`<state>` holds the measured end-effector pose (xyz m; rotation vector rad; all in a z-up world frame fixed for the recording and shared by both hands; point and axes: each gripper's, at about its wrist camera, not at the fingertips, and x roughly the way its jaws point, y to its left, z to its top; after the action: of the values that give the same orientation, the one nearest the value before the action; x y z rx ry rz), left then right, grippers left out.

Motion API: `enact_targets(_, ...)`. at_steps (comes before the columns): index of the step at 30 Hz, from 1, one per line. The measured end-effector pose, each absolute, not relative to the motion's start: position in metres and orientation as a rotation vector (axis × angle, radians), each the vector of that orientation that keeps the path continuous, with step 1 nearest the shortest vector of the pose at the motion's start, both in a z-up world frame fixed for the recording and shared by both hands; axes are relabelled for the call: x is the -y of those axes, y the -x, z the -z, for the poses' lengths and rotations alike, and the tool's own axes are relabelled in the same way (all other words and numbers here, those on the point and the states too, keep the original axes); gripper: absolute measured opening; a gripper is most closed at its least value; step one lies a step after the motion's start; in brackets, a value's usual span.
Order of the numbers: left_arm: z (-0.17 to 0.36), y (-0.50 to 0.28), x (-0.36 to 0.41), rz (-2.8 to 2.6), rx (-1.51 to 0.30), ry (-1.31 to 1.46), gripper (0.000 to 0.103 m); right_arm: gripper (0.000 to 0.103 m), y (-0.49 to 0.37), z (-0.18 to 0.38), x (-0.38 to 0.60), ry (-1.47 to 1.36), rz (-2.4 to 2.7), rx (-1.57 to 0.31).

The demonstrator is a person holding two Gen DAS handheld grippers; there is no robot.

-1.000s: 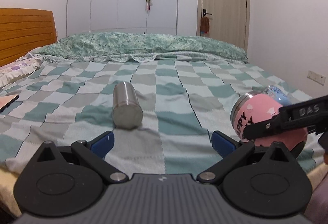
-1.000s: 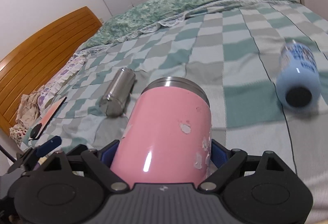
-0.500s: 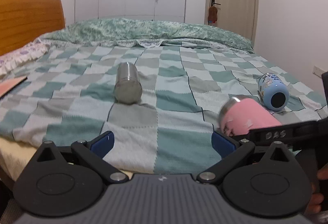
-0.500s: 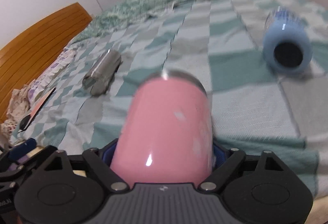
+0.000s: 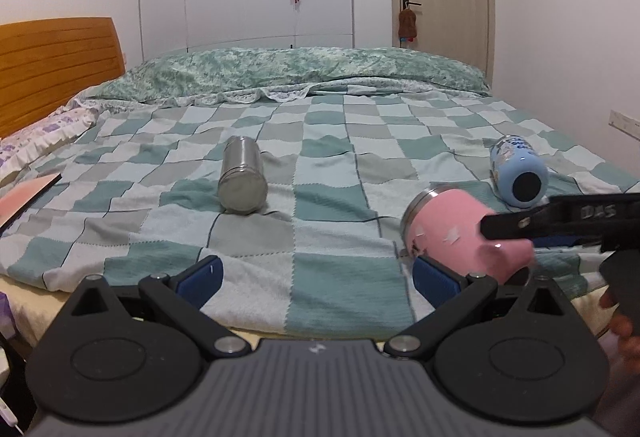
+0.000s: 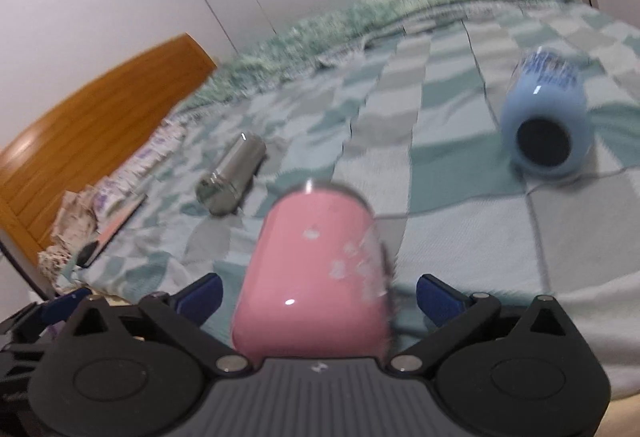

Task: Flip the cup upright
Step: 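Lift the pink cup with the right gripper and carry it toward the left gripper, then grasp the pink cup with the left gripper while the right gripper releases it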

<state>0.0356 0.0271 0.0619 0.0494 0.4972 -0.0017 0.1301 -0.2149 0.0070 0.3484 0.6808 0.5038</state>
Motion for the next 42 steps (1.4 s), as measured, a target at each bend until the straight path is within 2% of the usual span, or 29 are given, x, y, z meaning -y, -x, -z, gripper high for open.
enact_targets(9, -0.075, -0.052, 0.016, 0.068, -0.569, -0.042, 0.103, 0.103, -0.123, -0.021, 0.290, -0.267, -0.499, -0.485)
enact_targets(18, -0.067, -0.109, 0.046, 0.075, -0.772, 0.055, 0.103, 0.103, -0.131, -0.019, 0.321, -0.176, -0.468, -0.378)
enact_targets(25, -0.060, -0.162, 0.044, 0.043, -0.921, 0.221, 0.103, 0.103, -0.138, -0.008, 0.321, -0.143, -0.483, -0.374)
enact_targets(38, -0.035, -0.215, 0.058, -0.003, -1.076, 0.264, 0.103, 0.103, -0.147, -0.004, 0.323, -0.109, -0.479, -0.363)
enact_targets(42, -0.026, -0.219, 0.053, 0.001, -1.107, 0.315, 0.088, 0.103, -0.147, -0.002, 0.324, -0.111, -0.472, -0.367)
